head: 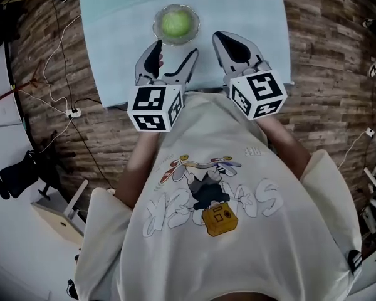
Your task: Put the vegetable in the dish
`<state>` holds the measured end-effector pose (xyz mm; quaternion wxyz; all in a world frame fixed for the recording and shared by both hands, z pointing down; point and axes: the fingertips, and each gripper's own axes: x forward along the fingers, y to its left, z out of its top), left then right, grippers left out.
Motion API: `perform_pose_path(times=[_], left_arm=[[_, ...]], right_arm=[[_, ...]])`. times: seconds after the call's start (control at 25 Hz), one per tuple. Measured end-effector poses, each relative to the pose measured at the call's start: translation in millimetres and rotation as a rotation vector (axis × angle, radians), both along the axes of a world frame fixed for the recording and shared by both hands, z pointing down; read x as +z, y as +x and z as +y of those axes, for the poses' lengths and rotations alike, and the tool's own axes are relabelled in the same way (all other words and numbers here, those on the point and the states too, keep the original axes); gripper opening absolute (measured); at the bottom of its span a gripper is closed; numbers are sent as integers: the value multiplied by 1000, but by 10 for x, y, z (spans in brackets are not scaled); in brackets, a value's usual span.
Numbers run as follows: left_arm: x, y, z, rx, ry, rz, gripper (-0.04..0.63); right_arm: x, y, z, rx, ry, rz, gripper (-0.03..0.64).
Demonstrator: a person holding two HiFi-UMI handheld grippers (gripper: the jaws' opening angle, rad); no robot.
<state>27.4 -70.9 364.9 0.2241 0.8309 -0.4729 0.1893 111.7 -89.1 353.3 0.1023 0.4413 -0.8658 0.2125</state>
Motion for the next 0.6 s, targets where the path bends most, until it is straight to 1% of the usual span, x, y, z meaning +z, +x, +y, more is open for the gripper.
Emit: perform_pose_path(times=[0.08,0.16,0.2,0.24,0.32,0.4,0.44,0.56,0.6], left_arm=[[-50,-27,36,12,-3,-18,334],[-76,-95,82,20,-6,-52,305],[-91,-115,111,24,-4,-61,281],[-103,-120,142,26,-6,-62,253],[-118,-113,188,34,-14,-56,224],[-125,-123,207,38,-20,-51,181],[-131,-138,213,37,-22,-49,156],[-191,-216,219,28,-8,-47,32],[-218,-237,215,30,-2,-45,8]], right_arm=[[-26,-19,4,2,2,-3,21],[-50,-58,-3,-1,3,-9,23],[-60,-71,0,-9,3,-10,22],[-68,-73,9,-18,1,-10,21],[-77,-69,17,-31,-6,-12,22],[-78,-89,8,-41,-9,-5,23],[-81,-109,7,-48,-6,11,21],[-109,-193,16,-62,18,62,21],[-117,-214,15,-60,22,68,21]])
